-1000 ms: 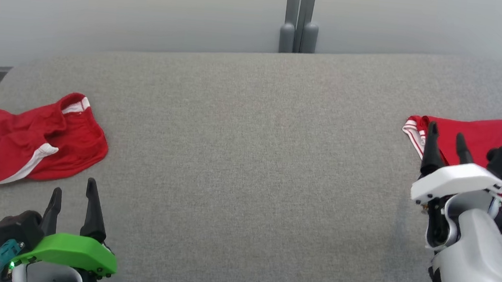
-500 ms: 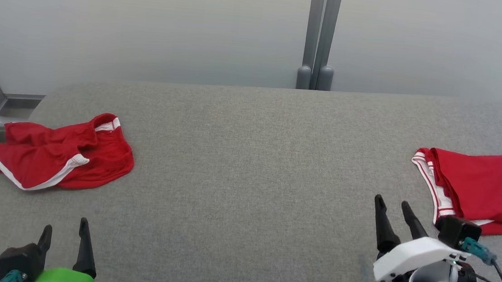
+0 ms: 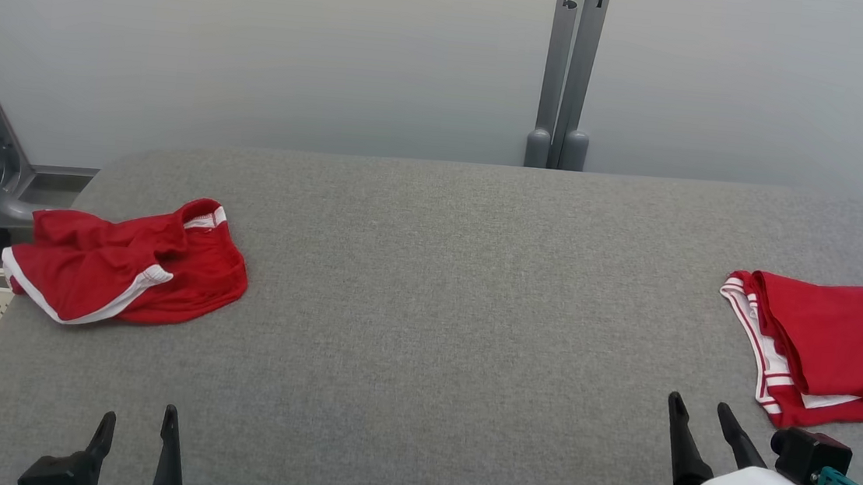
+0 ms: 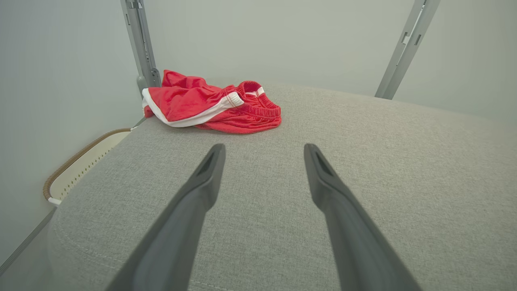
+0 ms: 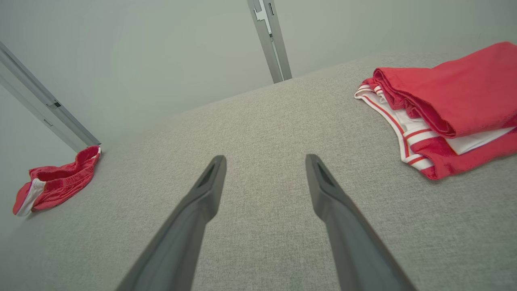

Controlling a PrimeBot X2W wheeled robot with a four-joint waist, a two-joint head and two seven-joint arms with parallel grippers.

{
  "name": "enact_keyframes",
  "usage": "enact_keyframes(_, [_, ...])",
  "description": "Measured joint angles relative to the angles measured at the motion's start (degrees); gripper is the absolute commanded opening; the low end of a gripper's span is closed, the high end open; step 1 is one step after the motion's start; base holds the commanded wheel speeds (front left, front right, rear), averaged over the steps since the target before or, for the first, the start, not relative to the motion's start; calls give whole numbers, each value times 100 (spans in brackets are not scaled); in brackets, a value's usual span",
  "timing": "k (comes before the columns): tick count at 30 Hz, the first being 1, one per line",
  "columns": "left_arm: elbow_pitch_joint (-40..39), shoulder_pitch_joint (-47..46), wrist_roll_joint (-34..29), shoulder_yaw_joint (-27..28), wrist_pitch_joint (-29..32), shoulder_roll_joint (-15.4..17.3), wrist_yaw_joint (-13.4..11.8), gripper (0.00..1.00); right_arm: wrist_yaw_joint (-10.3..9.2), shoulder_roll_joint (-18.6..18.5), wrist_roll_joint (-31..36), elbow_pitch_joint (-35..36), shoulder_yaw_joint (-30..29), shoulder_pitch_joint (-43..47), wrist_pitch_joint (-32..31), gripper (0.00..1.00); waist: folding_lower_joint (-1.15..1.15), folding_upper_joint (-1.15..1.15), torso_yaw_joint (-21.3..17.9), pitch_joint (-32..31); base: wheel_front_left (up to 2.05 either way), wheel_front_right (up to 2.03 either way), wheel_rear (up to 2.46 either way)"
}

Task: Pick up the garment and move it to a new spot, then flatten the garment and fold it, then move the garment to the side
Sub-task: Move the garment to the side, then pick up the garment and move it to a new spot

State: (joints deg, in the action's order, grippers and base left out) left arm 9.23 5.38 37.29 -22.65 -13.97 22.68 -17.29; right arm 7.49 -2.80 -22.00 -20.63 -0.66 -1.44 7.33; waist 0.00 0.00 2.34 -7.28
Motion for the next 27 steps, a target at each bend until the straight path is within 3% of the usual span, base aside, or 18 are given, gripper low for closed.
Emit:
enact_keyframes(4, [53, 20, -22, -56, -7, 24, 66, 100, 0, -2, 286, 1, -97, 118, 1, 100, 0, 0, 17, -2, 0, 0, 0])
enact_keyframes(27, [102, -27, -19, -85, 30, 59, 89, 100, 0, -1, 283, 103, -20, 181, -120, 100, 0, 0, 188, 68, 0, 0, 0])
